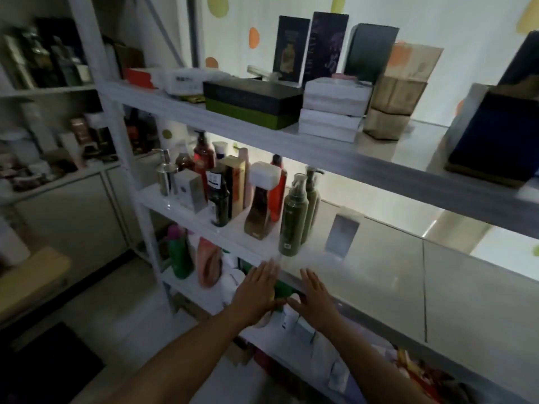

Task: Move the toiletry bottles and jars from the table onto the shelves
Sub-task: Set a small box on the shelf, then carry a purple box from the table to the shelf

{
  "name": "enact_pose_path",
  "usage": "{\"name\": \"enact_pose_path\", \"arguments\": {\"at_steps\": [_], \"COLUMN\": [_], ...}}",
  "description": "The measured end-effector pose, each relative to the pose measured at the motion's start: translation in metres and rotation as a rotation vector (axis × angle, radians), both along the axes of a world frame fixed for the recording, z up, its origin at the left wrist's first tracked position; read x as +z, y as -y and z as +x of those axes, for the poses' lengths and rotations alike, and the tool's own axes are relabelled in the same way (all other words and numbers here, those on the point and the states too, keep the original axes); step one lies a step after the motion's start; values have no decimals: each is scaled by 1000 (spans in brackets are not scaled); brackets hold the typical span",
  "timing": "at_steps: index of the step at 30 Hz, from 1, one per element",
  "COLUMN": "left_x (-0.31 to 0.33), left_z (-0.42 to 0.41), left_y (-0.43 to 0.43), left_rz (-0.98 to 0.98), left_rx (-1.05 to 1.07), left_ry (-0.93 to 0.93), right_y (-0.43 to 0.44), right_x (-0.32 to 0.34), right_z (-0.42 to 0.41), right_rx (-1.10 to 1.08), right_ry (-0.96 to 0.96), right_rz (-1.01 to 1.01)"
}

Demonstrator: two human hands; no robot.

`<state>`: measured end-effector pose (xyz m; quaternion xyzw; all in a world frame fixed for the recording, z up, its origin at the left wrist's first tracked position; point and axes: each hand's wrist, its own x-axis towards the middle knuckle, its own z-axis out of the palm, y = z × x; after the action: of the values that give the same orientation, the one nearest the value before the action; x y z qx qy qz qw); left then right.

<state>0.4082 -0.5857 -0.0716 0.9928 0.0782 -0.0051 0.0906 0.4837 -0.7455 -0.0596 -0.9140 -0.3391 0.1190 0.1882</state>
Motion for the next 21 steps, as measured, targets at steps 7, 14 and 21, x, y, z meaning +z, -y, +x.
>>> {"name": "enact_pose_path", "arguments": {"at_steps": [7,14,21], "left_x": [5,8,33], "left_z": [-128,-277,-432], "left_y": [-71,-177,-296], "left_rz": [-14,55,91], "left_rx": [381,797,1102], "left_ry": [46,59,46], "right_y": [-97,-243,-412], "right_x": [14,20,35], "right_z": [-89,-196,-329], "right_rx": [291,647,884], "right_ry": [-26,-34,18], "right_rz": [-5,-19,-8]}}
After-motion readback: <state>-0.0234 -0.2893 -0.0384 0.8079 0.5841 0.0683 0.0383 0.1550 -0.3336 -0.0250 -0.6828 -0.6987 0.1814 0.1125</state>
